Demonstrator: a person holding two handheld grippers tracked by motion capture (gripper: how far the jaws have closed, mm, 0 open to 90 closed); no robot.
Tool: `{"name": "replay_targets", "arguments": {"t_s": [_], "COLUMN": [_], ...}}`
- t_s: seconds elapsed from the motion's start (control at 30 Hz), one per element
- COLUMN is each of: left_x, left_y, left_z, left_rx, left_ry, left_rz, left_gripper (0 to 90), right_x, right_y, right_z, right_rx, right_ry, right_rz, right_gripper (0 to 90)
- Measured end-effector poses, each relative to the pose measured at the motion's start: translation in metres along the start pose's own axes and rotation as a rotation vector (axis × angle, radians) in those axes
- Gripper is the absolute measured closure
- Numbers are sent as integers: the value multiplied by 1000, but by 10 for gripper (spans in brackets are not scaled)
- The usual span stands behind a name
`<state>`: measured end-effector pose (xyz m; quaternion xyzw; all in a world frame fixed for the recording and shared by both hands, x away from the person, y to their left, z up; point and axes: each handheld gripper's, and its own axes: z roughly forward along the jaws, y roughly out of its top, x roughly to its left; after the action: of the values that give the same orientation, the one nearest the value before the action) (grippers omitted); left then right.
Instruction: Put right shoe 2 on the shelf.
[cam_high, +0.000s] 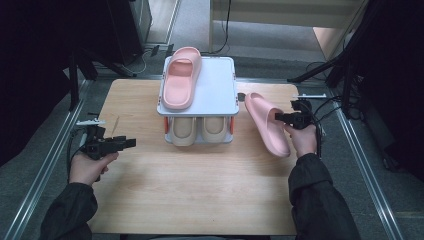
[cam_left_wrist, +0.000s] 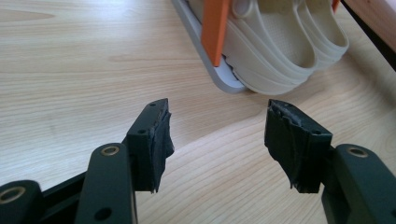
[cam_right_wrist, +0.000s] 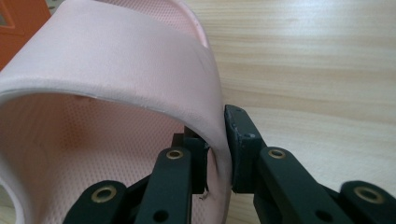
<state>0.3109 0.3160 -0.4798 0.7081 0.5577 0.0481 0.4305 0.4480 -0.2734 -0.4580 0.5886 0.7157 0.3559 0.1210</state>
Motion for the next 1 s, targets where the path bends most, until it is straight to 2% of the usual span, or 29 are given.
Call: {"name": "replay_targets", "arguments": {"t_s": [0.07,0.33,0.43,0.63,0.7,0.77,1.0], "left_x": [-1,-3,-3,-5,-6,-7,-9], "left_y": [0,2,2,2,2,2,2], "left_z": [3,3,5,9,10,12,14], "left_rx": [12,7,14,15,23,24,29], "left_ry": [-1,-5,-11,-20,-16,-12,-30], "left_rz": [9,10,12,22,30,35,54], "left_gripper": [412,413,414,417,417,418,419], "right_x": [2,18,26,45,53,62,92], "right_y": [8,44,59,92,100,108,129], "right_z": [-4,-26,-35,-46,-47,-45,-23], "right_rx": [-7,-44,-67,-80,-77,-78,-36], "right_ry": [-6,-2,3,22,40,48,46], "right_rz": [-18,-57,-76,-114,-111,-129,-146], "right_gripper": [805,804,804,802,801,799,794]}}
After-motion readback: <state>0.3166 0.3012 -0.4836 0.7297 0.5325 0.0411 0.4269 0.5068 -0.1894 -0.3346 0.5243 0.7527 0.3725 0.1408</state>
